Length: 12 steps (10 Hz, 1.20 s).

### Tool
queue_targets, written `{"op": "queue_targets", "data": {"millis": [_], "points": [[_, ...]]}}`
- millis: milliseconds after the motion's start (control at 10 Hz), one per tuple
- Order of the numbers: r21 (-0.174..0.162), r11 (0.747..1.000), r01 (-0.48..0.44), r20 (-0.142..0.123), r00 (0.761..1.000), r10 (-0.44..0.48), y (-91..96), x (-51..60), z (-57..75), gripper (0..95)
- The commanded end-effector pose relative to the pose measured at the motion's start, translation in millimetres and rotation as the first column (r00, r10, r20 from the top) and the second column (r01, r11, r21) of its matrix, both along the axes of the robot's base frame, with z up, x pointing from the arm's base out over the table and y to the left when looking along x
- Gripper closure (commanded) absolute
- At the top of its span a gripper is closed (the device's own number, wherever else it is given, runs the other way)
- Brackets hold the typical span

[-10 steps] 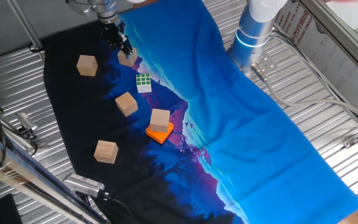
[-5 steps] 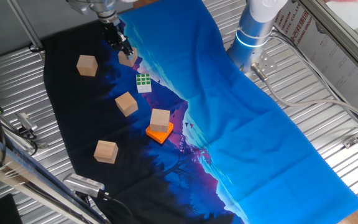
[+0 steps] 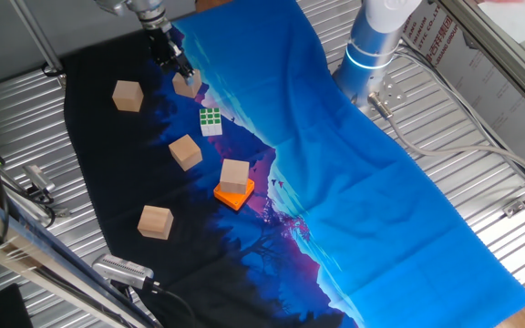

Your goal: Stack the blocks in a vertical line of five

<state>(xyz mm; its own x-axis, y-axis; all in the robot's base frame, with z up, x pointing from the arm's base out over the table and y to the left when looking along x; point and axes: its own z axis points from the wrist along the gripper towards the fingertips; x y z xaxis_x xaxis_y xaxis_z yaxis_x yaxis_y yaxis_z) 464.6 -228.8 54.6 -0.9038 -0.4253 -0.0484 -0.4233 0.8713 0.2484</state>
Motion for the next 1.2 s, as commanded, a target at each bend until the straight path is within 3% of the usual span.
{"op": "queue_targets", "data": {"millis": [100,400,600,700,1200], "points": [[-0.235,0.964,-0.123,0.048,0.989,0.138,2.4,-2.6,4.8,0.0],[-0.3,0.943,-0.146,0.05,0.985,0.168,1.8,-2.0,2.9,0.0],[-0.303,0.942,-0.148,0.053,0.984,0.171,0.9,-1.5,0.6,0.0],[-0.303,0.941,-0.148,0.053,0.984,0.171,0.4,-1.2,-0.5,19.0],[-0.292,0.947,-0.136,0.063,0.985,0.161,-2.2,0.2,-7.1,19.0]]}}
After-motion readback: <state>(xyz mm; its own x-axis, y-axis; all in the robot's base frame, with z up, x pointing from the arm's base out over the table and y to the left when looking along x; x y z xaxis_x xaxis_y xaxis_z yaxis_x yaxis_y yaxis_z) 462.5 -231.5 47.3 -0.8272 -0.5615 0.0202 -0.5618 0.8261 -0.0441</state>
